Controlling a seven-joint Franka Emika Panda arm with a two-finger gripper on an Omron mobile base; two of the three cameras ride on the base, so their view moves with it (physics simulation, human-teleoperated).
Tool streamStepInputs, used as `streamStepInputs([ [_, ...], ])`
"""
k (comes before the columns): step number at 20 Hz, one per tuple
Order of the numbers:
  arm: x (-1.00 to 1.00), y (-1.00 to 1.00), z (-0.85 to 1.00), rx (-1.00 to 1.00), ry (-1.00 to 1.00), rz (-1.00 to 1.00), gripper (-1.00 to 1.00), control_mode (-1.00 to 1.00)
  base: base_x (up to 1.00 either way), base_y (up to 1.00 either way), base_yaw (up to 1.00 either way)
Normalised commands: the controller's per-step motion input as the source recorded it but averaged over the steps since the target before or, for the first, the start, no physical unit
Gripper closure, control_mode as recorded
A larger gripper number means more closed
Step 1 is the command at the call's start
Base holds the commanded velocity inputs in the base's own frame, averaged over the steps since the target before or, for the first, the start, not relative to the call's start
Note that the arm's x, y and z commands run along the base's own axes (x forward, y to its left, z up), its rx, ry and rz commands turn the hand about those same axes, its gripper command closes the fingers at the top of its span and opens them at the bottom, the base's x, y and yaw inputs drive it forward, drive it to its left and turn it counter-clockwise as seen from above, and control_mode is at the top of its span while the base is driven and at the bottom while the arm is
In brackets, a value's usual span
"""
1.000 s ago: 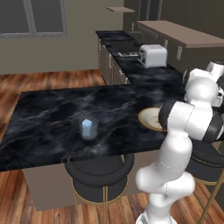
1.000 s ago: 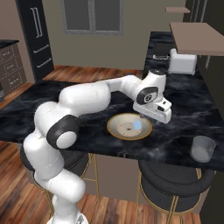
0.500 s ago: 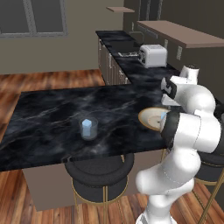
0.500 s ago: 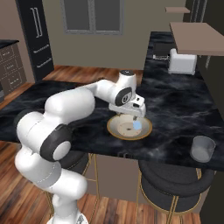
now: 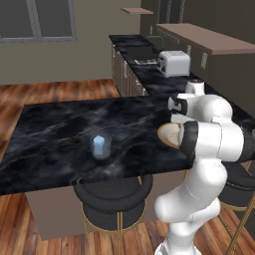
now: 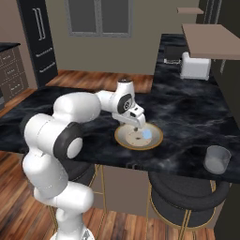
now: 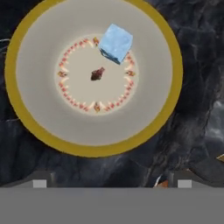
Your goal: There are four ice cubes in the ice bowl. Place two ice cubes in each glass of water.
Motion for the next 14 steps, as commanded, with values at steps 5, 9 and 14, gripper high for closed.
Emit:
streamStepInputs([
  [5, 0.06, -0.2, -0.2, 0.02, 0.21, -0.37, -1.0, -1.0, 0.0, 0.0, 0.0],
  [9, 0.01, -0.49, -0.05, 0.09, 0.22, -0.28, -1.0, -1.0, 0.0, 0.0, 0.0],
  [14, 0.3, -0.21, -0.16, 0.05, 0.03, -0.06, -1.0, -1.0, 0.0, 0.0, 0.0],
])
